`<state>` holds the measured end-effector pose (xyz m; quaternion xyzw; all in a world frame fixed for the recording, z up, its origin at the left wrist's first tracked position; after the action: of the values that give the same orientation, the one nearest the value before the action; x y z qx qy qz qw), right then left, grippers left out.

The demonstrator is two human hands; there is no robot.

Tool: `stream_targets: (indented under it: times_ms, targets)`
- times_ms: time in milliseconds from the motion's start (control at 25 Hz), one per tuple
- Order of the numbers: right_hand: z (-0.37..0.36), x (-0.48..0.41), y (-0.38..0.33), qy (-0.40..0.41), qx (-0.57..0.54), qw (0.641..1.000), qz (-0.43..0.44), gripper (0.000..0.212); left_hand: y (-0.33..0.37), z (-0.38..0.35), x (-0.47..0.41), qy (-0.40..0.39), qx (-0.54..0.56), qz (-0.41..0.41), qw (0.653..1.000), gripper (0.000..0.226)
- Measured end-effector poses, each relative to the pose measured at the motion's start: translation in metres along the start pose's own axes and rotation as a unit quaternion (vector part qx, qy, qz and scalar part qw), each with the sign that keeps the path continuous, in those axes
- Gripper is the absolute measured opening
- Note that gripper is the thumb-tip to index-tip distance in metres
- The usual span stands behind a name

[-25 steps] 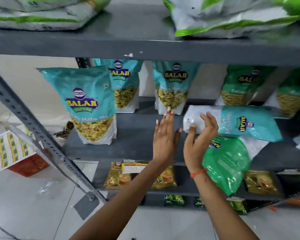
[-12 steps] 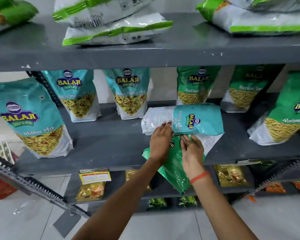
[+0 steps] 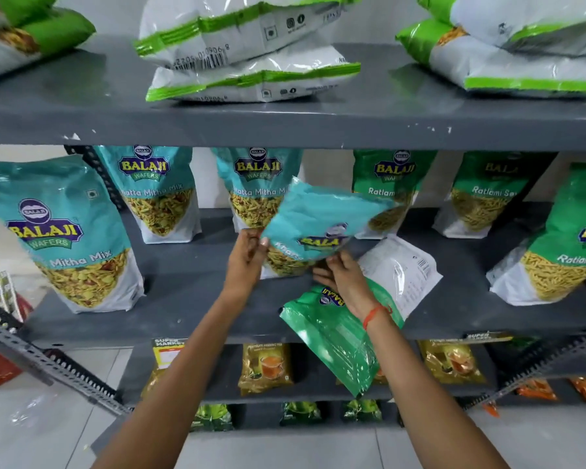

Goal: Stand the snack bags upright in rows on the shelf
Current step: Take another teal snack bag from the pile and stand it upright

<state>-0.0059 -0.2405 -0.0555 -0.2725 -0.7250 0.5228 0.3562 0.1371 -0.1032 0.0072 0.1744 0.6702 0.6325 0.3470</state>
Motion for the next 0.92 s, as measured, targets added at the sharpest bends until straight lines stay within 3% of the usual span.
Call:
stream_targets:
  times_ms: [80, 160, 200, 400, 680, 920]
  targets:
    - [-0.014, -0.007, -0.008, -0.046, 0.058, 0.997, 0.014, 0.033, -0.007, 0.021, -0.006, 0.029, 0.079, 0.046, 0.995, 0.004]
    - [-0.024, -0.007, -0.021, -0.061, 0.085, 0.994, 0.027, 0.022, -0.008, 0.035, -0.005, 0.054, 0.125, 0.084, 0.987, 0.004]
    - [-0.027, -0.007, -0.026, -0.055, 0.088, 0.994, 0.040, 0.015, -0.005, 0.042, -0.002, 0.066, 0.126, 0.098, 0.985, 0.003]
    - [-0.033, 0.025, -0.035, 0.015, 0.110, 0.987, 0.118, 0.023, 0.011, 0.075, 0.020, 0.081, 0.075, 0.122, 0.986, 0.016]
    - [-0.029, 0.090, -0.035, 0.012, 0.080, 0.995, 0.058, 0.024, 0.035, 0.099, 0.067, 0.054, 0.057, 0.145, 0.986, 0.009]
    - [-0.032, 0.092, -0.028, -0.028, 0.074, 0.996, 0.037, 0.018, 0.029, 0.104, 0.074, 0.033, 0.062, 0.147, 0.987, 0.022]
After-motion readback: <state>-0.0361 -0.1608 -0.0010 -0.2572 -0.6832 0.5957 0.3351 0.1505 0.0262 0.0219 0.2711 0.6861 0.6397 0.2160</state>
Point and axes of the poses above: each hand's wrist, its own x-axis away from the middle knuckle, its own z-axis out of the back of the hand, y = z × x, the point moved 9 cm from there along -x, towards the middle knuckle, and after that the axes turned 3 degrees about -z, right-handed, at the moved point
